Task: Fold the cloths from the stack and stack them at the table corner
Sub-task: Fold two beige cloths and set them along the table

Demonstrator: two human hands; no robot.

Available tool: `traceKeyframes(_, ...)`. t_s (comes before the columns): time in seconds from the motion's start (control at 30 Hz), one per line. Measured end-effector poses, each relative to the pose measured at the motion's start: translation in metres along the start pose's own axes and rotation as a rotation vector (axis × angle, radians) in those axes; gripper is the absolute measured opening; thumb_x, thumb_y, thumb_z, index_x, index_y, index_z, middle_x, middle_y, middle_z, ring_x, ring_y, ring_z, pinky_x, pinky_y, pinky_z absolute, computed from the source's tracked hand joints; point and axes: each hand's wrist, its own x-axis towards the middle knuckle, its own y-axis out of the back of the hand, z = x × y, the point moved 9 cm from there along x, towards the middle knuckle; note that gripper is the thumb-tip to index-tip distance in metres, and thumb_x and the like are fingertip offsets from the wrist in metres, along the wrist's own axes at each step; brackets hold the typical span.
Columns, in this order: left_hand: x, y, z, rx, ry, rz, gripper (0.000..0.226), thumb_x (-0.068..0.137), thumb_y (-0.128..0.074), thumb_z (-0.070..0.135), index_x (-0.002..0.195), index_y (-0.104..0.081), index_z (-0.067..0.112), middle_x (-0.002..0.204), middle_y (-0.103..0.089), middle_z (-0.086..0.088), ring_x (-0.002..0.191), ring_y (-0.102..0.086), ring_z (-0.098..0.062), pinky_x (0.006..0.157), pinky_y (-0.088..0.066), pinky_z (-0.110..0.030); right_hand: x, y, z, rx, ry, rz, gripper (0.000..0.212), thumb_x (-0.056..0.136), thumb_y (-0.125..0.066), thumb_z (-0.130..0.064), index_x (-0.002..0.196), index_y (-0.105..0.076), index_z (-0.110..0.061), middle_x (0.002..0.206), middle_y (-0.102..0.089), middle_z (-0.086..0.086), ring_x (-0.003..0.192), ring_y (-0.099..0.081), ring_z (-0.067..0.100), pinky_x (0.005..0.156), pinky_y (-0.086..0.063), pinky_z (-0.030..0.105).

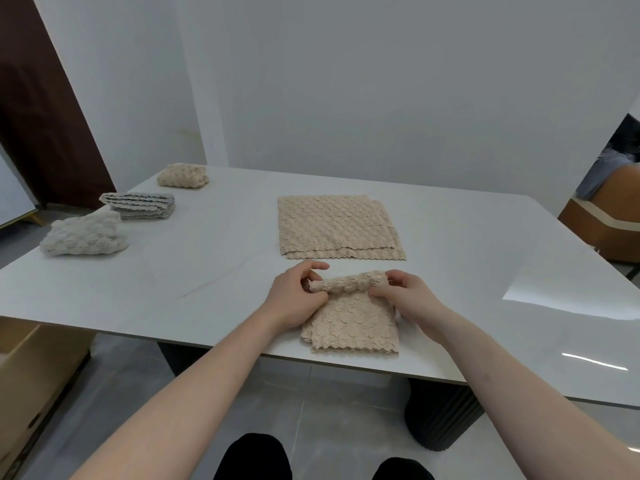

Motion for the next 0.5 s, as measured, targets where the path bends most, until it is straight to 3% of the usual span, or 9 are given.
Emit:
traceKeyframes(0.1, 0.0024, 0.0003, -0.0023, 0.012, 0.032, 0.003, 0.043, 0.075, -0.068, 0.037, 0.118, -0.068, 0.039, 0.093, -0.065, 0.012, 0.073, -0.059, -0.012, 0.077, -0.051, -0.031, 0.0016, 0.0023, -0.0001, 0.064, 0.013, 0.023, 0.022, 0.087, -0.078, -0.023, 0.108, -0.075, -0.020, 0.105, -0.078, 0.006, 0.098, -0.076, 0.023, 0.094, -0.059, 0.043)
traceKeyframes(0.17, 0.0047, -0.0012, -0.0038, 0.043, 0.058, 0.022, 0.033, 0.076, -0.065, 0.049, 0.099, -0.073, 0.028, 0.078, -0.064, 0.013, 0.071, -0.057, -0.011, 0.073, -0.047, -0.032, 0.0022, 0.0058, 0.0012, 0.125, 0.020, 0.059, 0.020, 0.088, -0.077, -0.019, 0.108, -0.074, -0.019, 0.105, -0.078, 0.005, 0.097, -0.076, 0.022, 0.090, -0.062, 0.043)
traceKeyframes(0.23, 0.0058, -0.0022, -0.0029, 0.011, 0.067, 0.030, 0.042, 0.078, -0.063, 0.056, 0.079, -0.068, 0.014, 0.064, -0.058, 0.003, 0.063, -0.052, -0.013, 0.068, -0.042, -0.036, 0.0007, 0.0082, 0.0025, 0.187, 0.028, 0.091, 0.019, 0.090, -0.076, -0.016, 0.108, -0.074, -0.019, 0.102, -0.079, 0.003, 0.093, -0.077, 0.020, 0.078, -0.062, 0.037)
traceKeyframes(0.33, 0.0068, 0.0012, -0.0040, -0.107, 0.102, 0.023, 0.033, 0.085, -0.069, 0.043, 0.062, -0.065, 0.020, 0.055, -0.057, 0.004, 0.056, -0.052, -0.014, 0.067, -0.042, -0.037, -0.0010, 0.0080, 0.0046, 0.217, 0.063, 0.104, 0.019, 0.090, -0.076, -0.012, 0.108, -0.073, -0.019, 0.098, -0.081, 0.000, 0.091, -0.077, 0.016, 0.077, -0.059, 0.031)
traceKeyframes(0.4, 0.0074, 0.0039, -0.0064, -0.161, 0.111, 0.028, 0.024, 0.086, -0.072, 0.035, 0.063, -0.071, 0.027, 0.055, -0.057, 0.006, 0.056, -0.051, -0.015, 0.066, -0.042, -0.035, -0.0015, 0.0068, 0.0047, 0.221, 0.080, 0.103, 0.021, 0.089, -0.077, -0.010, 0.108, -0.074, -0.017, 0.098, -0.081, 0.000, 0.092, -0.077, 0.015, 0.080, -0.059, 0.030)
traceKeyframes(0.5, 0.0060, 0.0063, -0.0076, -0.194, 0.093, 0.070, 0.008, 0.085, -0.073, 0.030, 0.079, -0.078, 0.028, 0.062, -0.062, -0.005, 0.060, -0.052, -0.017, 0.066, -0.042, -0.032, 0.0017, 0.0072, 0.0040, 0.223, 0.075, 0.107, 0.021, 0.087, -0.078, -0.006, 0.106, -0.074, -0.014, 0.096, -0.081, 0.001, 0.089, -0.078, 0.014, 0.074, -0.058, 0.023)
